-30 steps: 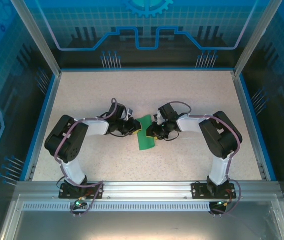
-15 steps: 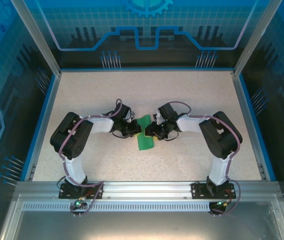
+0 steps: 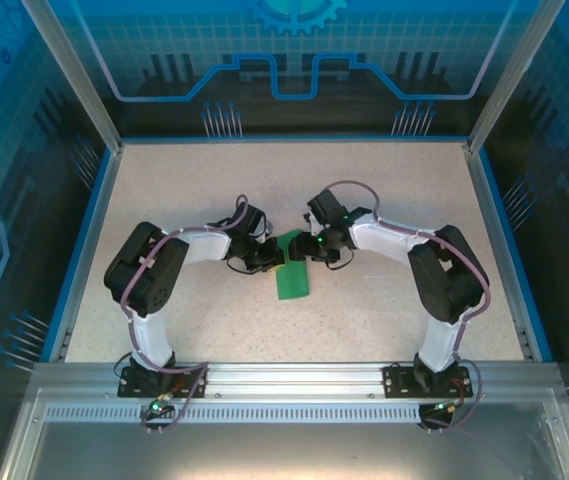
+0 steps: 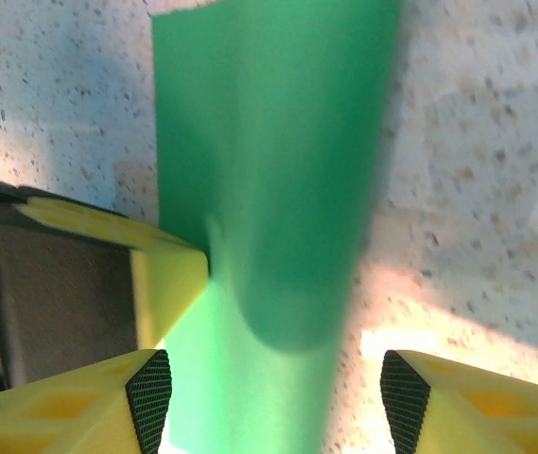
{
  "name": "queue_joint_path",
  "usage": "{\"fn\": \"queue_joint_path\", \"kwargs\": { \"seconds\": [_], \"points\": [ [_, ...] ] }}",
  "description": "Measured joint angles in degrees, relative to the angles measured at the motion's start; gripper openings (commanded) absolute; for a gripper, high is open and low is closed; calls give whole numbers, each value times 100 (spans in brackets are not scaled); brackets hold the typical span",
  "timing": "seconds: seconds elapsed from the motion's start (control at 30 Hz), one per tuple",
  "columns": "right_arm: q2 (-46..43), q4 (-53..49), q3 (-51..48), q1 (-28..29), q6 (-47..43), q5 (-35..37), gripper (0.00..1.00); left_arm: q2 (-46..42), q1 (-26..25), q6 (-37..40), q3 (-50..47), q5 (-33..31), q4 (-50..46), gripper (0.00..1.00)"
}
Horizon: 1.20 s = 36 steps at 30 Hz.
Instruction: Fold a paper plane with a square sheet of paper (pick it up from the middle)
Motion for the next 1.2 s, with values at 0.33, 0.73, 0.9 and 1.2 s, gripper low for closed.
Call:
{"fn": "queue_joint_path", "kwargs": {
  "seconds": [0.33,0.73,0.9,1.2],
  "points": [
    [660,-474,511,120,-258,348,52,11,-13,-2,24,-15,-13,12],
    [684,-376,387,48,-273,345,37,-210,-66,-20,94,-146,-186,44],
    [662,-280,306,-17,-258,236,36,-398,-66,-31,94,-317,-223,48],
    [662,-210,245,-101,-350,31,36,-680,-66,-175,76,-776,-291,56]
  ]
}}
